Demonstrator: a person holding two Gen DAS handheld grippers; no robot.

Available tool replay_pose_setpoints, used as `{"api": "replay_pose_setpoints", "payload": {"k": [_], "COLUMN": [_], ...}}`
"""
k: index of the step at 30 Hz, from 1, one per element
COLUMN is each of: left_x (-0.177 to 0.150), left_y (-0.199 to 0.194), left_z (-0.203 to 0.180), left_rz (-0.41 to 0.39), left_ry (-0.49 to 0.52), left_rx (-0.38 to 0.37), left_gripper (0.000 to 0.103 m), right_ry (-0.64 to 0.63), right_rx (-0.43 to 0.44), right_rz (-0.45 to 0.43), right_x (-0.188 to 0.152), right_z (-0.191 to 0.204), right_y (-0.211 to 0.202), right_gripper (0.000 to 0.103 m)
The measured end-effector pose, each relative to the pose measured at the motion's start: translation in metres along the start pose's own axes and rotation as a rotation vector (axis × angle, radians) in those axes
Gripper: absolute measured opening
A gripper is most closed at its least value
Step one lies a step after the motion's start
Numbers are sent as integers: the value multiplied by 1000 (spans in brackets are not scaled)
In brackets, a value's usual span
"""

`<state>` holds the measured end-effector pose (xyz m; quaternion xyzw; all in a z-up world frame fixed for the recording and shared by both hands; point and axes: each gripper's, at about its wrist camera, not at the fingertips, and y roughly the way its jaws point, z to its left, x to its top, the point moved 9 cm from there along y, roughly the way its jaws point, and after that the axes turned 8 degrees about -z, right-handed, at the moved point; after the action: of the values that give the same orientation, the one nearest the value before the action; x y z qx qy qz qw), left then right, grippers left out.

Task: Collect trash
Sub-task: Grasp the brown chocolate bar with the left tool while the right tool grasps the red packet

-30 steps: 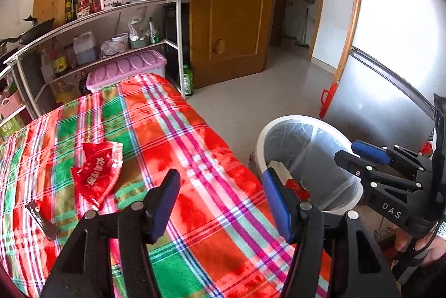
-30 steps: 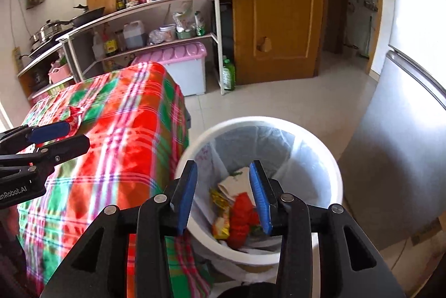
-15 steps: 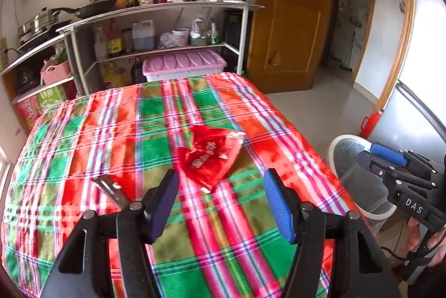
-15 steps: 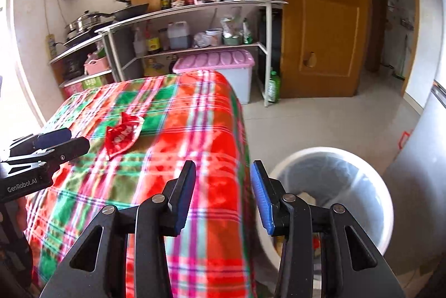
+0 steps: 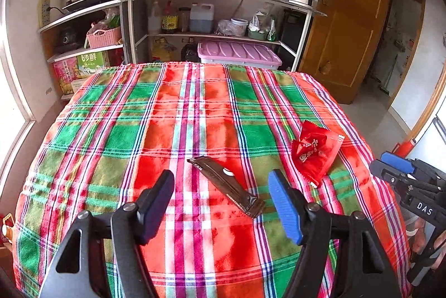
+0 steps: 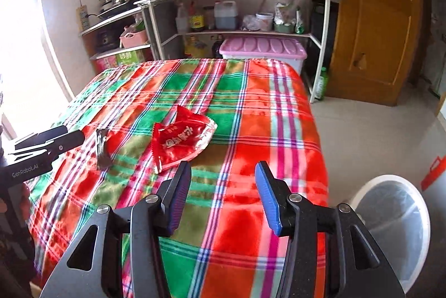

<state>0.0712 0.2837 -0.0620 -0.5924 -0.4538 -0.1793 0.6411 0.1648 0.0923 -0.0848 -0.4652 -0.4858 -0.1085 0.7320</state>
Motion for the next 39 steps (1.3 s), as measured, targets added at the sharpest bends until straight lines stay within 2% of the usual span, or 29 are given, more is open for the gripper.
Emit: {"api": "replay_pose_setpoints", "payload": {"k": [4, 10, 21, 30, 35, 39], "left_x": [-4, -14, -17, -21, -20, -19], "left_y": [11, 26, 40, 50, 51, 50], "left_z": [12, 11, 0, 1, 1, 3], "left_rz": [26, 78, 99, 122, 117, 113], "left_ry": [-13, -22, -27, -19, -3, -1], "left_rx": [20, -3, -38, -26, -11, -16], "left_gripper": [72, 72, 72, 72, 63, 51], "right_ry": [18, 0, 19, 2, 28, 76], "right_rx": [15, 31, 99, 97, 91, 91], "right_rz": [27, 68, 122, 144, 142, 133], "right_x": [2, 7, 7, 8, 11, 14], "right_z": [7, 18, 39, 51, 52, 49], "right_y": [24, 53, 90, 109, 113, 115], "right_gripper": [50, 54, 56, 56, 56, 55]}}
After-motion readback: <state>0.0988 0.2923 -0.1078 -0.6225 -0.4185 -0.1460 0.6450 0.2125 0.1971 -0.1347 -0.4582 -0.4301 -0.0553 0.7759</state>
